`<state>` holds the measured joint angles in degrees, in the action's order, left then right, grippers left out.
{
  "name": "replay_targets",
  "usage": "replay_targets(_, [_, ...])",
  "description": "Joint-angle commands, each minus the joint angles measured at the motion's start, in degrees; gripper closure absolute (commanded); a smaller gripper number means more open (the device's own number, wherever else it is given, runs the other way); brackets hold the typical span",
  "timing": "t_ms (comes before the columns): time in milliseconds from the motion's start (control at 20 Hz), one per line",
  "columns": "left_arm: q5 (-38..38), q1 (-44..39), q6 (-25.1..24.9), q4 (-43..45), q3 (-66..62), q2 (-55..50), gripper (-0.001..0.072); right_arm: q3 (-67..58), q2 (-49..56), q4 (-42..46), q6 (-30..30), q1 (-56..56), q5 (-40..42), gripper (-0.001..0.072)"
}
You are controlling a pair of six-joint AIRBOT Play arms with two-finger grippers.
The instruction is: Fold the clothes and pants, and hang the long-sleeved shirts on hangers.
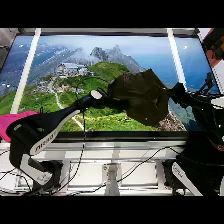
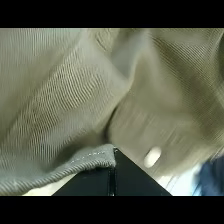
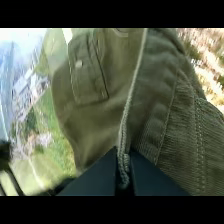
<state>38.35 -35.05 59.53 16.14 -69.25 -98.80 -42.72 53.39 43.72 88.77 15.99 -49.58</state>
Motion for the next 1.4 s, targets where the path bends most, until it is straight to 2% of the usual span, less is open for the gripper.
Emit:
replay_targets(0, [0.0,4.7,-3.6,-1.4,-2.9,2.6,0.0672,0.0,0.0,-2.9,0.0,0.0,-4.1,0.0657])
replay_targets(100, [0.5,8.1,-6.1,-1.4,-4.4,6.0,0.0672,0.0,-0.1,-8.8,-0.2,0.0,-6.0,0.0657])
replay_targets(250, [1.0,13.4,-6.6,-0.6,-4.8,12.4,0.0673,0.0,-1.6,-17.6,-6.4,0.0,-8.3,0.0657])
replay_targets(350, [2.1,16.7,-6.3,5.1,-4.8,17.4,0.0674,0.0,-3.7,-17.6,-7.0,-0.1,-8.6,0.0658])
replay_targets(450, [3.6,18.9,-2.2,13.6,-4.8,21.8,0.0675,0.0,-5.7,-17.4,-7.0,-0.5,-10.1,0.0658])
replay_targets(600, [7.9,19.8,9.6,30.4,-4.8,27.0,0.0675,0.1,-8.5,-11.1,-7.0,-5.6,-11.4,0.0657])
replay_targets(700, [15.1,19.7,14.0,36.7,-4.8,27.7,0.0675,0.2,-9.4,-4.8,-6.7,-10.8,-11.5,0.0657])
replay_targets(850, [24.9,19.6,14.2,40.0,-4.7,25.8,0.0674,0.2,-9.5,4.9,-2.7,-17.4,-11.5,0.0657])
replay_targets(1000, [30.9,19.4,14.2,41.6,-4.7,23.0,0.0673,0.2,-9.5,12.7,1.3,-21.0,-13.6,0.0656])
replay_targets(1150, [30.8,19.4,14.2,45.6,-4.7,20.8,0.0672,1.2,-9.5,15.4,1.9,-22.9,-14.6,0.0656])
replay_targets(1250, [30.8,19.1,14.2,44.1,-4.7,18.9,0.0672,3.3,-9.5,16.8,2.2,-22.9,-11.4,0.0657])
replay_targets(1350, [31.0,17.9,14.2,40.2,-4.6,17.1,0.0672,6.4,-9.5,22.6,4.9,-22.9,-7.3,0.0656])
